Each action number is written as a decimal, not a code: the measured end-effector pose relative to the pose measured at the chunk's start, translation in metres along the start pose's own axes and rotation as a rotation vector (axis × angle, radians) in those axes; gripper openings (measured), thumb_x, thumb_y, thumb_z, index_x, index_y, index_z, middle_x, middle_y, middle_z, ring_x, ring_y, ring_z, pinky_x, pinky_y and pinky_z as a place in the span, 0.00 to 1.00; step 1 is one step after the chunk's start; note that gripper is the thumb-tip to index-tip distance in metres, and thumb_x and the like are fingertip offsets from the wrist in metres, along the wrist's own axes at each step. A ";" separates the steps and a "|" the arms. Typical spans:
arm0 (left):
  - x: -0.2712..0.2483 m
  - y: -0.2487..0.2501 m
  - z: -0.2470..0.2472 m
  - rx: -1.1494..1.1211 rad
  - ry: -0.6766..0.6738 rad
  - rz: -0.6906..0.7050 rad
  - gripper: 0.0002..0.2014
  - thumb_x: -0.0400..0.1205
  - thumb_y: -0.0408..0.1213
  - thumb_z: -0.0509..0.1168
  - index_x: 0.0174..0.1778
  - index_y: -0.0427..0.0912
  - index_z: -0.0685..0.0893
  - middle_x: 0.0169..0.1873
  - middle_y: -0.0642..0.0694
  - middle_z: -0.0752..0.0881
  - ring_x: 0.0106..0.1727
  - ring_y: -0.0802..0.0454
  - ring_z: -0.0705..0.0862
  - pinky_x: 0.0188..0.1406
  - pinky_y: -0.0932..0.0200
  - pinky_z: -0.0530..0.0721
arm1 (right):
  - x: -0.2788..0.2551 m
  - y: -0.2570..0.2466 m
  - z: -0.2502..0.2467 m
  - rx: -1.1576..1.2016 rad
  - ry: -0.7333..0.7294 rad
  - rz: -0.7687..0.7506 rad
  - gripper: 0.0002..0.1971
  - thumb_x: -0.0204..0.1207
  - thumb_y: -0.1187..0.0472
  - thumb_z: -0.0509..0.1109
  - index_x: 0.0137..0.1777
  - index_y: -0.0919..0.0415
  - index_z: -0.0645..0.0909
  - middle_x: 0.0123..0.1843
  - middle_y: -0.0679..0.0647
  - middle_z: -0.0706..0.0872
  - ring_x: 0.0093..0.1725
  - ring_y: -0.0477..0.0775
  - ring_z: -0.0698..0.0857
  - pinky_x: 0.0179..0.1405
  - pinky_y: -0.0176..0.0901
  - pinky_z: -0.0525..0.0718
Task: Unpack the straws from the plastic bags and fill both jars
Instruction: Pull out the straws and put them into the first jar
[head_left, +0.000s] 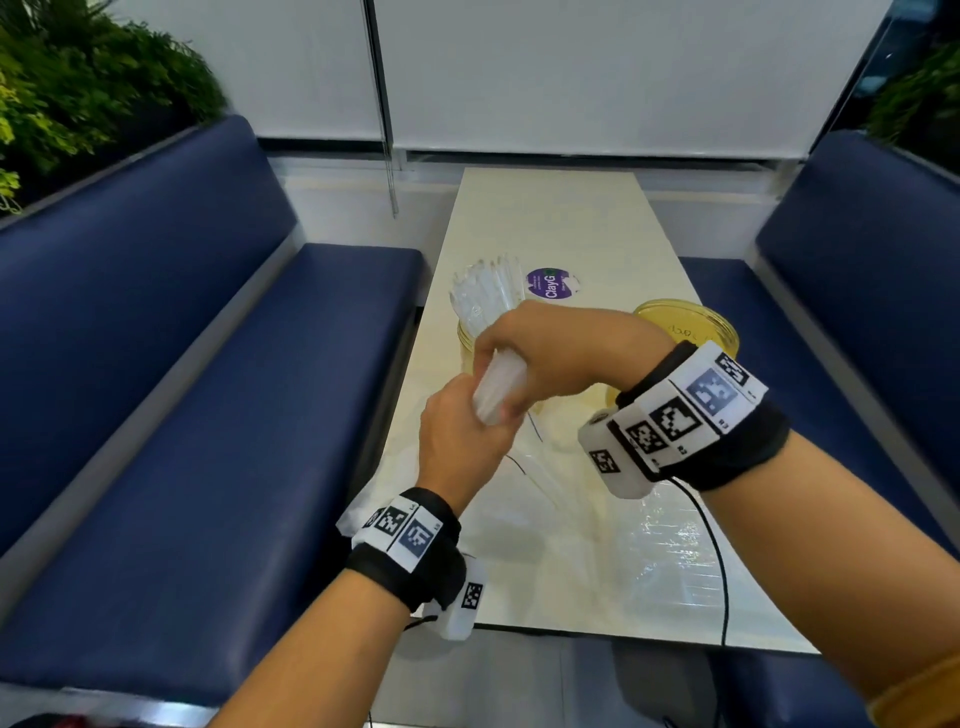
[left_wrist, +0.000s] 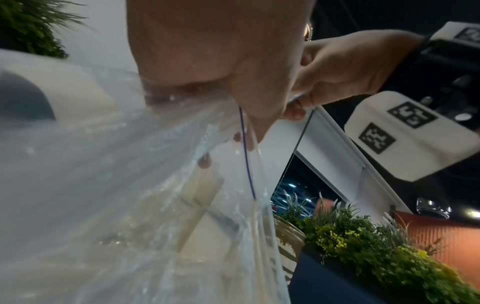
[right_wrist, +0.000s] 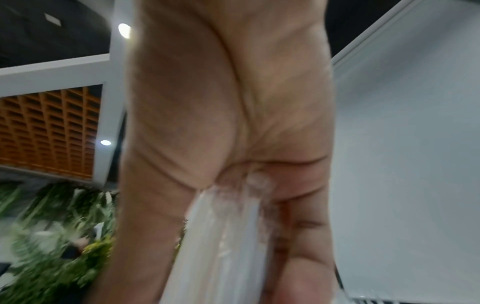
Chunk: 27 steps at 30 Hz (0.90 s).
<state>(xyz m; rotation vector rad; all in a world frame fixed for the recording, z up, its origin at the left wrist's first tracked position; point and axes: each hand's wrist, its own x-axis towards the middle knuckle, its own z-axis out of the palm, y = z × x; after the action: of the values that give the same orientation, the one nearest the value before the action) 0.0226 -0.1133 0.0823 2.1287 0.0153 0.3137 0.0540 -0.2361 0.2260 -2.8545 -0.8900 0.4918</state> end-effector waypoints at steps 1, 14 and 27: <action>0.001 0.000 0.000 -0.017 0.018 0.003 0.16 0.74 0.55 0.73 0.47 0.46 0.85 0.36 0.51 0.87 0.38 0.47 0.87 0.38 0.42 0.89 | 0.000 0.002 -0.001 0.073 0.059 -0.020 0.22 0.71 0.43 0.79 0.62 0.48 0.84 0.55 0.46 0.85 0.51 0.49 0.84 0.46 0.41 0.82; 0.011 0.012 -0.004 -0.172 0.042 -0.011 0.02 0.80 0.35 0.70 0.47 0.44 0.85 0.33 0.51 0.87 0.34 0.56 0.87 0.28 0.61 0.83 | 0.034 -0.009 0.075 1.099 0.732 0.117 0.31 0.61 0.42 0.86 0.62 0.49 0.79 0.51 0.48 0.91 0.53 0.46 0.89 0.58 0.47 0.89; 0.009 0.002 0.000 -0.284 -0.018 -0.170 0.16 0.69 0.48 0.78 0.40 0.39 0.85 0.35 0.44 0.89 0.33 0.45 0.86 0.31 0.46 0.88 | 0.038 -0.029 -0.012 1.166 0.972 -0.050 0.11 0.84 0.57 0.69 0.42 0.60 0.76 0.28 0.57 0.80 0.25 0.56 0.80 0.29 0.53 0.86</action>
<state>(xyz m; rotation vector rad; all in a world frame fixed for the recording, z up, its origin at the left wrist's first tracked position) 0.0310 -0.1127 0.0858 1.8341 0.1330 0.1843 0.0722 -0.1910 0.2323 -1.6170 -0.2795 -0.3229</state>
